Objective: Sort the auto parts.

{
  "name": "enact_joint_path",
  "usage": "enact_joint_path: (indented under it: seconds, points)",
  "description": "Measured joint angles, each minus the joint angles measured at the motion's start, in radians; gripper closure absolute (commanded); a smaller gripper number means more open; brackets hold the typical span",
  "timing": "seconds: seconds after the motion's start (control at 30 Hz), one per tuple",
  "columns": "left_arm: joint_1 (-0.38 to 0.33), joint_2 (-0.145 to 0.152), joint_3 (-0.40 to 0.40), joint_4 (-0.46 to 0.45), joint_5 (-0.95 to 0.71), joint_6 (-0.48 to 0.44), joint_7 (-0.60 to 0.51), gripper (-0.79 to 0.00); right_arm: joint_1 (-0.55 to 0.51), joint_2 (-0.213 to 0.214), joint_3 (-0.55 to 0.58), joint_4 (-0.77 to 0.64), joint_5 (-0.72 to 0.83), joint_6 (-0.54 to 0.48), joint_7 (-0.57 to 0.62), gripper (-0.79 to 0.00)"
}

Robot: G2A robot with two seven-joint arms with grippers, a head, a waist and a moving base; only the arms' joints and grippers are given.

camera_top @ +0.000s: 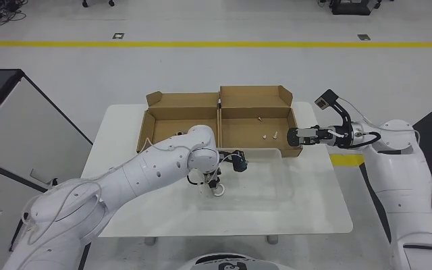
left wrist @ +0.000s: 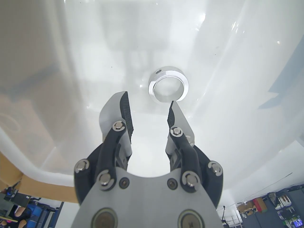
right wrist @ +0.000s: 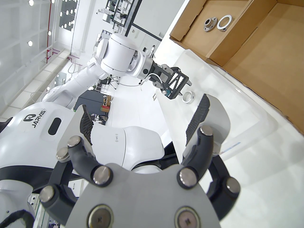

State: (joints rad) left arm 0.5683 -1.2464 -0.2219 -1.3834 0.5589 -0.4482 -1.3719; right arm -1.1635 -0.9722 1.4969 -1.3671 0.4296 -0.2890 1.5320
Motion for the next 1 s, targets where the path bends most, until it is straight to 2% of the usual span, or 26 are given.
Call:
enact_joint_path:
  seconds: [0.5,1.0]
  points:
    - [-0.015,-0.039,0.037,0.067,-0.024,-0.015,0.015,-0.323,0.0,0.0,0.0,0.0,0.0,0.0,0.0,-0.785]
    - [-0.012,-0.069,0.052,0.122,-0.028,-0.026,0.026,-0.219,0.0,0.0,0.0,0.0,0.0,0.0,0.0,-0.785]
